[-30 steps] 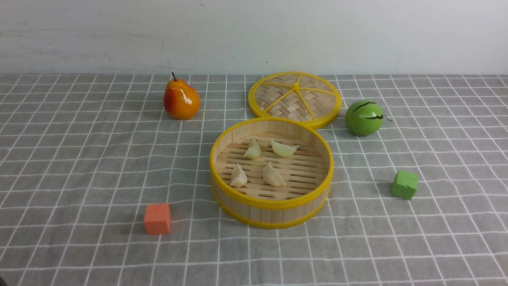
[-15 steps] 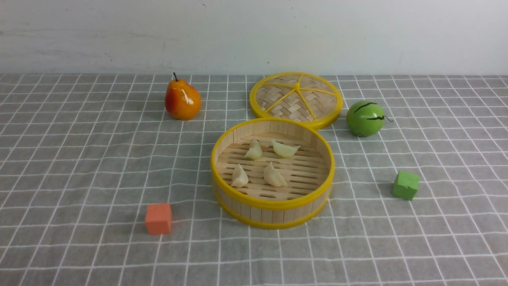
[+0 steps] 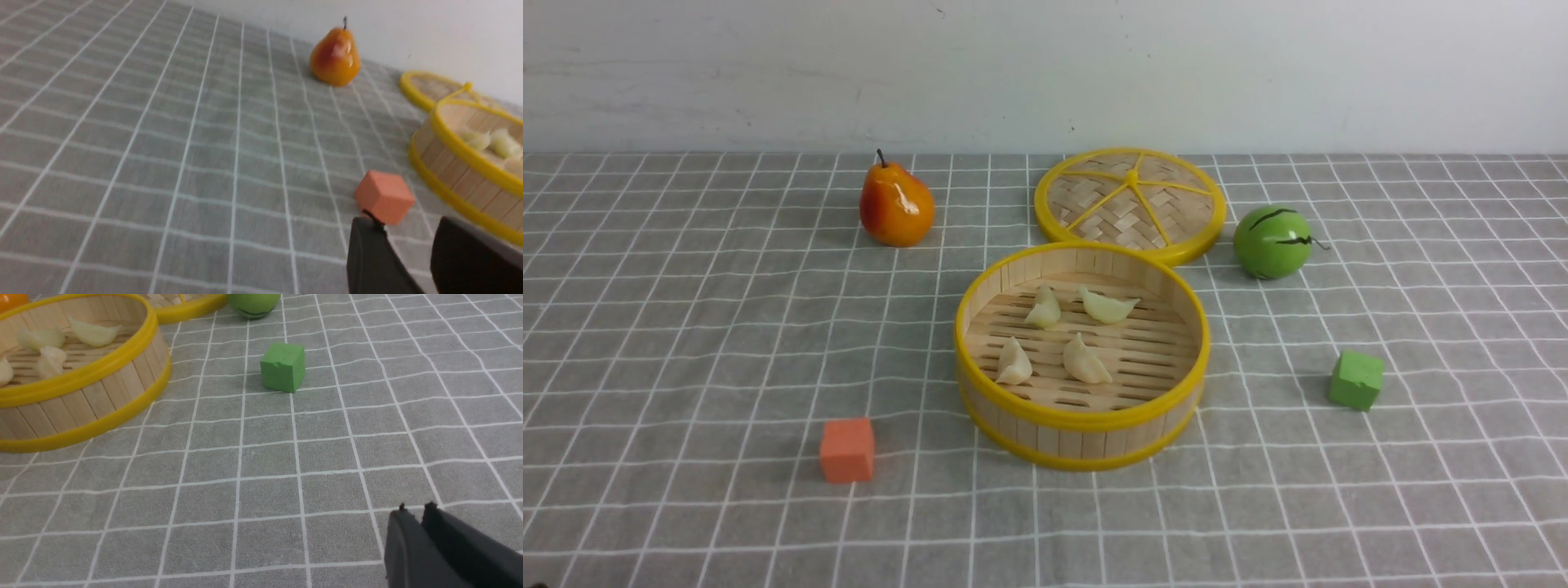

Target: Put the dumplings into the steamer on the table with the grey tablecloth.

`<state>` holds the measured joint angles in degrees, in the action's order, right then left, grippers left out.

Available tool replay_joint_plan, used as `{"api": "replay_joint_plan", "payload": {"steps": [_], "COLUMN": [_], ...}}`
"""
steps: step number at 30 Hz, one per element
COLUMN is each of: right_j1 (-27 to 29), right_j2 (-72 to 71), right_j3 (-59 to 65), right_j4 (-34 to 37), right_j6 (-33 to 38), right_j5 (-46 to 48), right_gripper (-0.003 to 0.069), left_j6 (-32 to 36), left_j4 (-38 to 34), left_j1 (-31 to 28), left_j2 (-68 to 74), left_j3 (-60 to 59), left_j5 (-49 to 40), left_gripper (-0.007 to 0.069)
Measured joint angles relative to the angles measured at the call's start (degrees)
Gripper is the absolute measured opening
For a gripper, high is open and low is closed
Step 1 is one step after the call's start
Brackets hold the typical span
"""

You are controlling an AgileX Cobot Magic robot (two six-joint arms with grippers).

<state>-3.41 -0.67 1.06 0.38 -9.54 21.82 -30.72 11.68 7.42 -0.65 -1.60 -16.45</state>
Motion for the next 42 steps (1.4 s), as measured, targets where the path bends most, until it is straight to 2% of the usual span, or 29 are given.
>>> {"api": "replay_joint_plan", "payload": {"steps": [3, 7, 8, 10, 16, 23, 28, 42], "right_j1": [0.00, 0.00, 0.00, 0.00, 0.00, 0.00, 0.00, 0.00], "right_j2": [0.00, 0.00, 0.00, 0.00, 0.00, 0.00, 0.00, 0.00], "right_j3": [0.00, 0.00, 0.00, 0.00, 0.00, 0.00, 0.00, 0.00], "right_j4": [0.00, 0.00, 0.00, 0.00, 0.00, 0.00, 0.00, 0.00], "right_j6": [0.00, 0.00, 0.00, 0.00, 0.00, 0.00, 0.00, -0.05], "right_j5": [0.00, 0.00, 0.00, 0.00, 0.00, 0.00, 0.00, 0.00], "right_gripper": [0.0062, 0.0067, 0.0070, 0.0074, 0.0083, 0.0093, 0.0095, 0.0111], "left_j6": [1.02, 4.65, 6.90, 9.08, 10.99, 13.98, 20.07, 21.41], "left_j4": [-2.20, -4.34, -5.74, -6.56, -7.57, -8.91, -12.15, -12.55], "left_j1": [0.00, 0.00, 0.00, 0.00, 0.00, 0.00, 0.00, 0.00], "left_j2": [0.00, 0.00, 0.00, 0.00, 0.00, 0.00, 0.00, 0.00], "left_j3": [-0.12, -0.17, -0.17, -0.17, -0.17, -0.17, -0.17, -0.17], "left_j5": [-4.66, -5.52, -5.53, -5.58, -5.58, -5.58, -5.58, -5.58], "left_gripper": [0.0218, 0.0182, 0.0139, 0.0099, 0.0034, 0.0020, 0.0020, 0.0025]}}
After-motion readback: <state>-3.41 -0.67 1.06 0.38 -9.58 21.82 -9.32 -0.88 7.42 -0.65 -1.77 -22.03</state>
